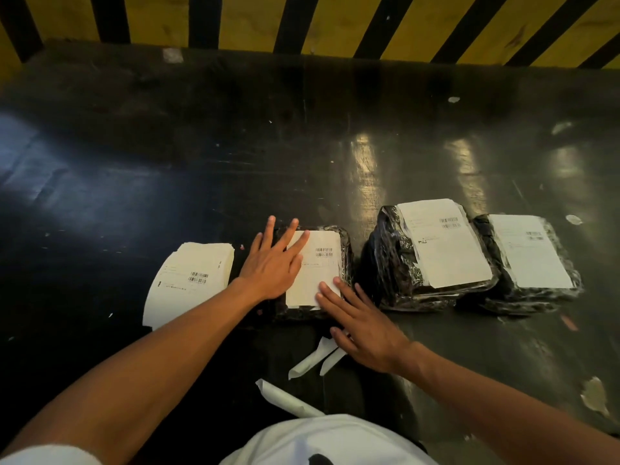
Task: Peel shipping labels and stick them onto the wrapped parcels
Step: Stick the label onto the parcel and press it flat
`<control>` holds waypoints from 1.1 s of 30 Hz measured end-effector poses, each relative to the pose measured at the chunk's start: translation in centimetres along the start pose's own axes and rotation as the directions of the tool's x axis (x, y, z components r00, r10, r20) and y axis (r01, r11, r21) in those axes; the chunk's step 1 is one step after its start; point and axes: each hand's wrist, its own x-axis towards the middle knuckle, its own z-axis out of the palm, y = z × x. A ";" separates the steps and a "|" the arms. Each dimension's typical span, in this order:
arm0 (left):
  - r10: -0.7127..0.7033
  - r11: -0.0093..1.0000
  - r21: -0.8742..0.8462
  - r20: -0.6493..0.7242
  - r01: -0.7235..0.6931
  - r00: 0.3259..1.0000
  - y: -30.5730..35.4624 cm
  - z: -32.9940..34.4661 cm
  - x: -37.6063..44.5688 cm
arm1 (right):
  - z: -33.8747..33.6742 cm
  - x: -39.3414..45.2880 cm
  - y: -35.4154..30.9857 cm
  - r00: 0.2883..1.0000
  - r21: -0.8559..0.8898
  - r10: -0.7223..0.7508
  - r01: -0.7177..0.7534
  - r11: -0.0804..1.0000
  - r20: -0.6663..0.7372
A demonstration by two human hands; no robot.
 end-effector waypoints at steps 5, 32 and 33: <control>0.174 0.984 0.032 0.022 -0.175 0.985 0.2 0.7 -3.4 | 0.8 0.0 -0.4 0.998 0.067 0.031 -0.027 0.997 -0.057; -0.130 0.969 -0.226 -0.119 0.101 0.984 1.3 1.4 -1.3 | -2.5 10.4 -0.1 0.967 -0.058 0.242 -0.247 0.967 -0.081; -0.140 0.970 -0.218 -0.128 0.110 0.982 1.4 1.8 -1.3 | -2.4 10.0 -0.1 0.960 -0.055 0.267 -0.273 0.961 -0.088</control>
